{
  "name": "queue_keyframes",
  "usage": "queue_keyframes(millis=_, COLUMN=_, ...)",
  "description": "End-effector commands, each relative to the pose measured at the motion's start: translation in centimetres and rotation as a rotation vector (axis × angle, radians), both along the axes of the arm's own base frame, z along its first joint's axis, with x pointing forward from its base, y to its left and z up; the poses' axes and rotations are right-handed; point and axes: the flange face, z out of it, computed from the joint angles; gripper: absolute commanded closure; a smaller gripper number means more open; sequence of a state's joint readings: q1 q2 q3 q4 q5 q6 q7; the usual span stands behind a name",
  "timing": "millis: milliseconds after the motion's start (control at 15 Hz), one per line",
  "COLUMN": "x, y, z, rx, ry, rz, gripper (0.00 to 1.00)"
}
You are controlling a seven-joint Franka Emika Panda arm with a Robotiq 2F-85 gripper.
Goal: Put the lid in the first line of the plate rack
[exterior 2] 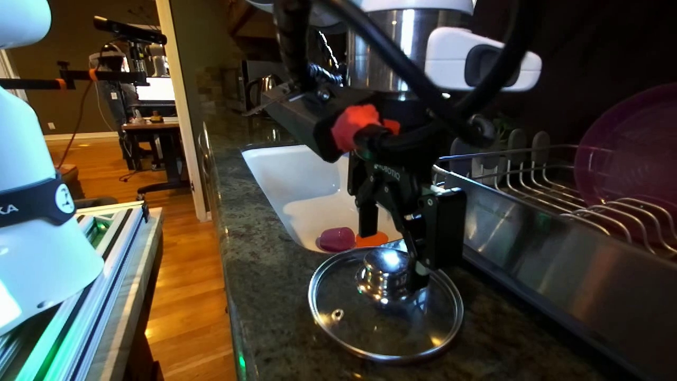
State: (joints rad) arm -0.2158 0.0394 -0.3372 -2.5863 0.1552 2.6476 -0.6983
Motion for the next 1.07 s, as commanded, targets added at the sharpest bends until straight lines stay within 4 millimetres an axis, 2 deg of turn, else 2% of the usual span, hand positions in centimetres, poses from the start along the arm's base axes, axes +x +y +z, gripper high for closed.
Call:
queue_keyframes(millis=0, x=0.0, y=0.2, z=-0.6, rx=0.002, ry=0.002, rz=-0.061, gripper=0.00)
queue_keyframes(millis=467, x=-1.8, y=0.1, z=-0.7, rx=-0.036, ry=0.052, rz=-0.155, gripper=0.00)
queue_keyframes(millis=1000, x=-1.1, y=-0.9, z=0.0, rx=-0.125, ry=0.044, rz=-0.156, gripper=0.01)
